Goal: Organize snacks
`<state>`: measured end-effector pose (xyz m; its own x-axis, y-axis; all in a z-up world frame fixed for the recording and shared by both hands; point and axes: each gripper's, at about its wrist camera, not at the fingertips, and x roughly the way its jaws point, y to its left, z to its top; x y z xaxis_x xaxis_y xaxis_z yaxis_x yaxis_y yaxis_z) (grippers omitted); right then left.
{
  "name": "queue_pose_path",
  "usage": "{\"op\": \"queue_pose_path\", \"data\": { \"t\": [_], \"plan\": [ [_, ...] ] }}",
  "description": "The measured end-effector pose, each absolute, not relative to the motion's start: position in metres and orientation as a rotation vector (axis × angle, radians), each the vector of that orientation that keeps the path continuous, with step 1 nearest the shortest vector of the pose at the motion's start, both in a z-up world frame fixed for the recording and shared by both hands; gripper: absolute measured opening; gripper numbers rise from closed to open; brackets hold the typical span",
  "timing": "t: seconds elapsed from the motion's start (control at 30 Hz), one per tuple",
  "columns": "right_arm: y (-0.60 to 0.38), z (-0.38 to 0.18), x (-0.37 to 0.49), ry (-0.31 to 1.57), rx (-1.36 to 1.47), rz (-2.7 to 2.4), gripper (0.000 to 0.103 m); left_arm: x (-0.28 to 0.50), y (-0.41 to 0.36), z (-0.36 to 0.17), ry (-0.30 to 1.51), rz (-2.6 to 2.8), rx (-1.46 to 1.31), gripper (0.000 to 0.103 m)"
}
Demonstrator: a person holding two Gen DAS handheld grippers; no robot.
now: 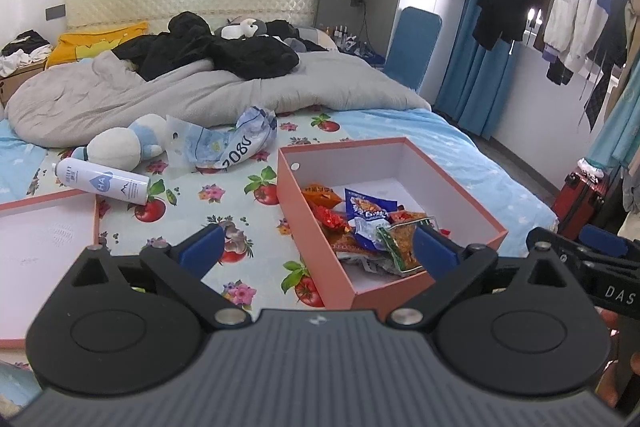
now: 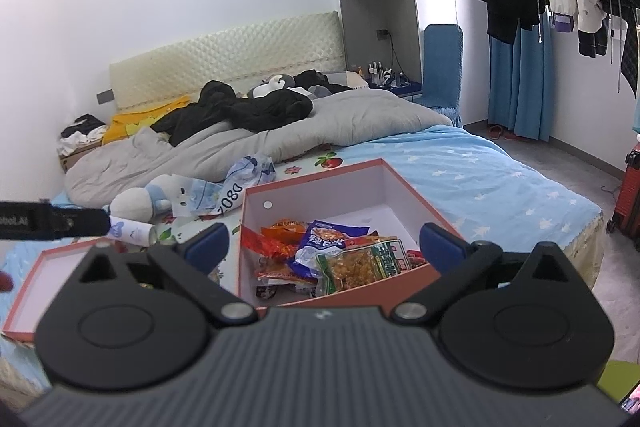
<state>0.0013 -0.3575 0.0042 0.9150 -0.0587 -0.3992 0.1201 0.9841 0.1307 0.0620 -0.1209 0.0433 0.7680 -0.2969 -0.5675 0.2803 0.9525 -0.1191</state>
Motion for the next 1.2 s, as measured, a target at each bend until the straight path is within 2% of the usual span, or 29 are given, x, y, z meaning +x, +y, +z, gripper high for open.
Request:
{"op": "queue_pose_path", "data": {
  "t": [1.2],
  "plan": [
    [-0.3516, -0.0025, 0.0037, 0.412, 0.151, -0.105, 0.103, 0.0527, -0.1147, 0.0383, 0.599, -0.291, -0.044, 0.102]
  ]
}}
